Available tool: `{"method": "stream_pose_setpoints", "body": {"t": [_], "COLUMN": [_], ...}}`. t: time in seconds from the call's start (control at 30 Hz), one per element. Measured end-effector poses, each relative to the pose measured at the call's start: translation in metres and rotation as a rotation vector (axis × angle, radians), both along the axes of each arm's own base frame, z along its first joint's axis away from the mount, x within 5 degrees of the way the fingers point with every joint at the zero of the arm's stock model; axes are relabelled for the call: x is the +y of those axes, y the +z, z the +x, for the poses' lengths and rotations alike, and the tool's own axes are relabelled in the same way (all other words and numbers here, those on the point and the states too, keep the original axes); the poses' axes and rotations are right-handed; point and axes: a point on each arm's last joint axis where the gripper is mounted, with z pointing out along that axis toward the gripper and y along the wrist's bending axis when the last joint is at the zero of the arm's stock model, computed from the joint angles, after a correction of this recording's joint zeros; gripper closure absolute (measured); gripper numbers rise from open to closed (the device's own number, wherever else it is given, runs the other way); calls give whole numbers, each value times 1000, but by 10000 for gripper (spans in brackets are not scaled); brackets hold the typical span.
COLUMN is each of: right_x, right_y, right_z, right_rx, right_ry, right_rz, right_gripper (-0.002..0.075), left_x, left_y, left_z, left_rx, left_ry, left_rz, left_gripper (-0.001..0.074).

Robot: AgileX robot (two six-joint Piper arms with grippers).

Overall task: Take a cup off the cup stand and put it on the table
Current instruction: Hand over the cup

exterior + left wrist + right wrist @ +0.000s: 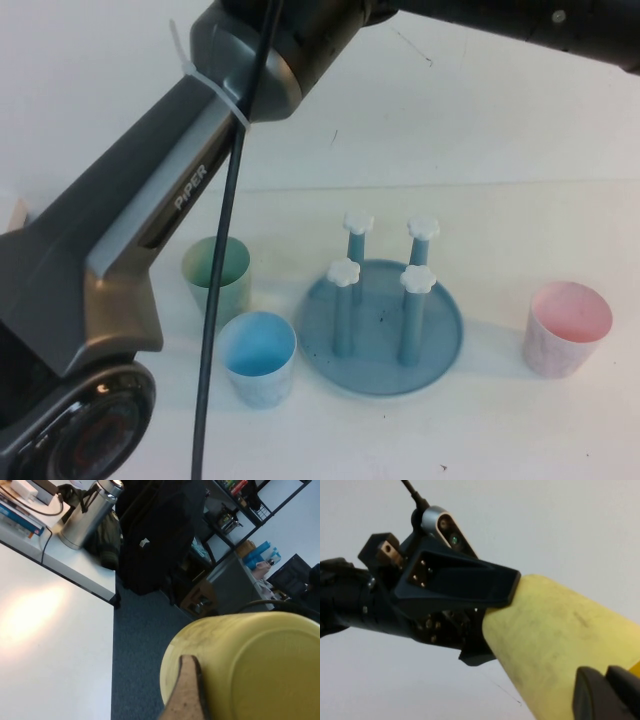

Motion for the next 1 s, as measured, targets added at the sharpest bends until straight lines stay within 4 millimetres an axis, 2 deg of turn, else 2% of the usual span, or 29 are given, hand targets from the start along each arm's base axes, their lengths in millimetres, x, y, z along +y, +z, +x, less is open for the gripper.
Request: {"method": "stream_pose_setpoints", "body": {"t": [0.13, 0.27, 0.53, 0.6, 0.73, 1.0], "right_x": [0, 1, 10, 12, 10, -3], "right_y": [0, 0, 1, 1, 2, 5], "right_z": [0, 0, -4, -5, -10, -21], "right_rx": [-1, -3, -7, 0, -4, -47], "right_ry": [2, 14, 125, 152, 142, 14], "right_rz": [0, -4, 0, 18, 83, 180], "right_gripper": [713, 685, 380, 339, 310, 306], "left_x": [0, -1, -2, -3, 0, 5], "left_y": [0, 1, 4, 5, 7, 11], "left_z": [0, 0, 1, 0, 2, 7], "left_rx": [0, 0, 16, 17, 33, 60], "left_ry": [4, 9, 24, 18, 23, 21], "left_rz": [-2, -6, -42, -53, -72, -103], "left_gripper": [202, 202, 202, 202, 202, 202]}}
